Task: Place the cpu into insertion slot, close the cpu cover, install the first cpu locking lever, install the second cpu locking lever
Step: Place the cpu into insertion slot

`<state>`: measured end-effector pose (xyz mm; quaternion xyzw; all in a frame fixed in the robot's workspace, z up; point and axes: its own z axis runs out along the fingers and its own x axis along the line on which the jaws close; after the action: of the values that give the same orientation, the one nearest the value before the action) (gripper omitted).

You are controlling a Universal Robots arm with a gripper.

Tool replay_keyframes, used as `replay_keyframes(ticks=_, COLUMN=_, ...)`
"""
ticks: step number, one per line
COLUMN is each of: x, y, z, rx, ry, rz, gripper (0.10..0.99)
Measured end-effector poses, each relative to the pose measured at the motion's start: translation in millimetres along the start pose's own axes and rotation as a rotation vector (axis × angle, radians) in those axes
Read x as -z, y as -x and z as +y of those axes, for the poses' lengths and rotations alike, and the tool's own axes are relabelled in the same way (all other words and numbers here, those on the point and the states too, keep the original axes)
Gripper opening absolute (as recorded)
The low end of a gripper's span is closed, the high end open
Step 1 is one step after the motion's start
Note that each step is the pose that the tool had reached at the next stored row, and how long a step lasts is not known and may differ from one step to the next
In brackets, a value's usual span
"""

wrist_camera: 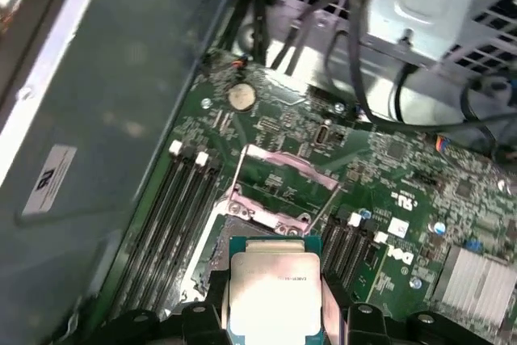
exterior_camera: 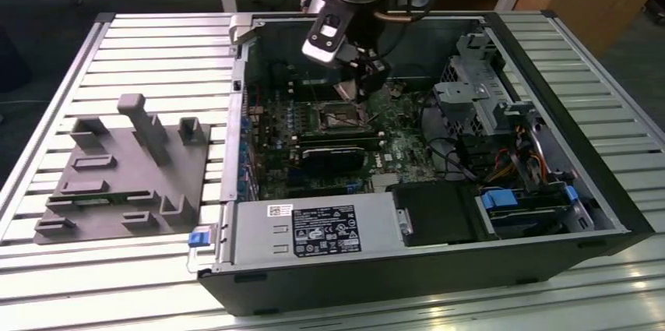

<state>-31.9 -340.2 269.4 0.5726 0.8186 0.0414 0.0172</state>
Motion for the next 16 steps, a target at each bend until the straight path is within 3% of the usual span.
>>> replay_keyframes(ticks=16, x=-2.7, y=0.0, z=-0.2, rx=-0.281, ry=0.005, rz=-0.0248, gripper=0.541)
